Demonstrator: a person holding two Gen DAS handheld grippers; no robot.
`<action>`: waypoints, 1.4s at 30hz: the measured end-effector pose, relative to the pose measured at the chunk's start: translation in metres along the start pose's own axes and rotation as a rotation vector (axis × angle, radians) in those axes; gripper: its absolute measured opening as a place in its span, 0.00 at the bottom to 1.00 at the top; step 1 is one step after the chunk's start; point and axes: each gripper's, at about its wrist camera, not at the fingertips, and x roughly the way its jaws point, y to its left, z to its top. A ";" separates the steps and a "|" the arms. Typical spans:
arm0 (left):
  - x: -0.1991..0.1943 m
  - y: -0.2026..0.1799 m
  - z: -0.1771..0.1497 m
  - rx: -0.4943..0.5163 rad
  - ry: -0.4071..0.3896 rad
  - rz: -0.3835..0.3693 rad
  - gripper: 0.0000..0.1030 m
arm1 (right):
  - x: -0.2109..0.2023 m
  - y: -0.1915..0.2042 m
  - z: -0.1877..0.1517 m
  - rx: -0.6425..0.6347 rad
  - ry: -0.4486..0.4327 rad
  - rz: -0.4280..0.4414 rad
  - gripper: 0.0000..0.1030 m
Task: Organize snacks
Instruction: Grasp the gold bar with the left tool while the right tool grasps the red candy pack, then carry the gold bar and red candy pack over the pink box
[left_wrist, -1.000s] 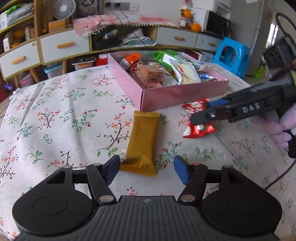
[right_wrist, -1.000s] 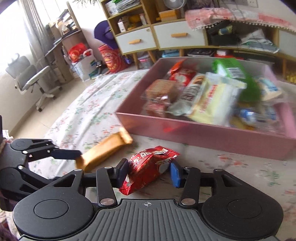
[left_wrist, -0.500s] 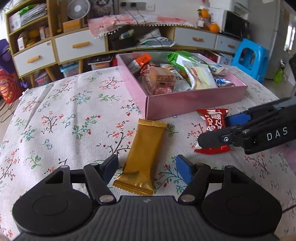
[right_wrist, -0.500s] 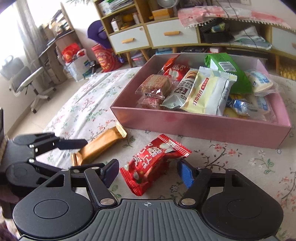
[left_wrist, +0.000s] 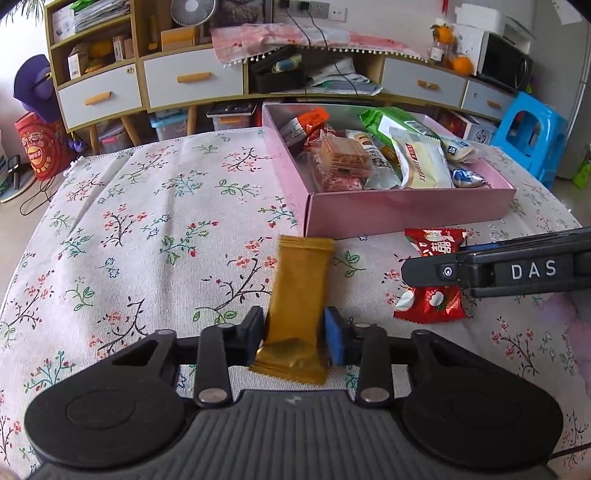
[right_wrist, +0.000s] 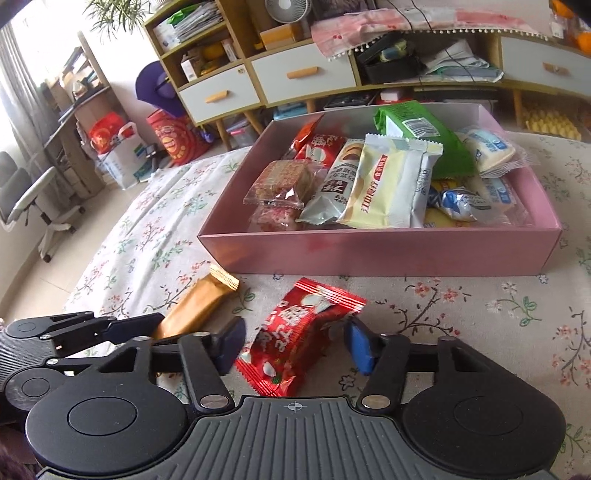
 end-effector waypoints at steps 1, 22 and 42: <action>0.000 -0.001 0.000 0.003 0.003 0.000 0.28 | -0.001 -0.001 0.000 0.002 0.001 0.003 0.48; -0.034 0.012 0.026 -0.147 -0.035 -0.072 0.25 | -0.050 -0.020 0.024 0.025 -0.067 0.122 0.46; 0.015 -0.013 0.108 -0.154 -0.127 -0.115 0.25 | -0.043 -0.083 0.067 0.188 -0.205 0.003 0.46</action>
